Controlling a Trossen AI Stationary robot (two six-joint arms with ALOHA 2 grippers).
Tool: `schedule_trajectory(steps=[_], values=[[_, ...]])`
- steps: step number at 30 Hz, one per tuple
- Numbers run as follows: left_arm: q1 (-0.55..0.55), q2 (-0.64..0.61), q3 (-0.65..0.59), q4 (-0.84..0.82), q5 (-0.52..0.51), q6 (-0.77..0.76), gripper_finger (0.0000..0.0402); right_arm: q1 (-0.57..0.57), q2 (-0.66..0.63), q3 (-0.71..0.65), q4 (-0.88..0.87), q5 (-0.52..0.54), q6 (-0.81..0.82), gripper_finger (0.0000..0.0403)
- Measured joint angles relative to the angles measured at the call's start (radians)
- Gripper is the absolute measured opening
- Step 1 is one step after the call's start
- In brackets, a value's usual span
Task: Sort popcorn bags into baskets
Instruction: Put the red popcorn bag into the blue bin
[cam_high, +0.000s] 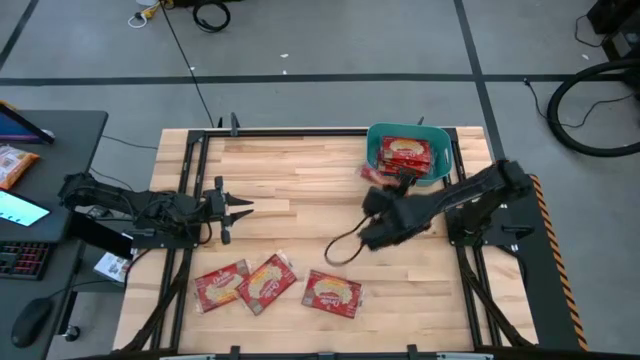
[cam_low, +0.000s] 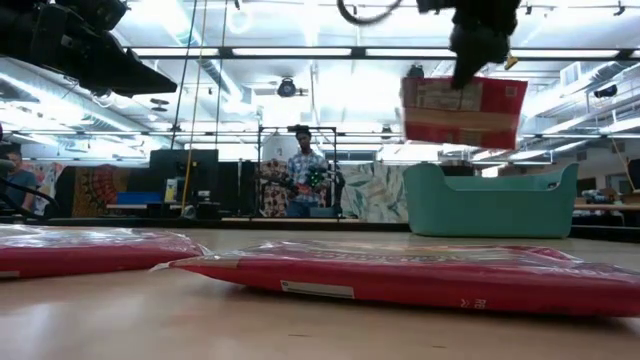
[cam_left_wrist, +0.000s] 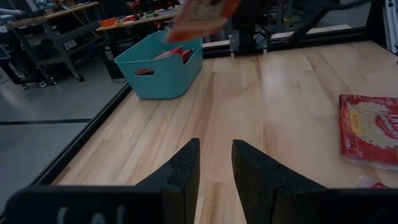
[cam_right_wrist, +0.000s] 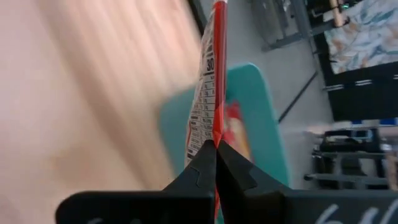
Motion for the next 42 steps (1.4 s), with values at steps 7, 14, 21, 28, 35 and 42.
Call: schedule_trajectory(steps=[7,14,21,28,35,42], values=[[0.0,0.0,0.0,0.0,0.0,0.0,0.0098,-0.137,-0.163,-0.207,0.003,0.028,-0.179,0.0007],[0.0,0.0,0.0,0.0,0.0,0.0,0.0098,-0.311,-0.273,-0.384,0.173,0.027,-0.409,0.0009],[0.0,0.0,0.0,0.001,0.0,0.001,0.0098,-0.492,-0.292,-0.487,0.53,0.019,-0.928,0.0012],[0.0,0.0,0.0,0.001,0.0,0.007,0.0098,-0.652,-0.292,-0.514,0.713,-0.007,-1.149,0.0041],[0.0,0.0,0.0,0.002,0.0,0.009,0.0098,-0.67,-0.292,-0.511,0.665,-0.058,-1.044,0.0103],[0.0,0.0,0.0,0.002,0.0,0.009,0.0098,-0.566,-0.292,-0.384,0.488,-0.085,-0.753,0.0136]])
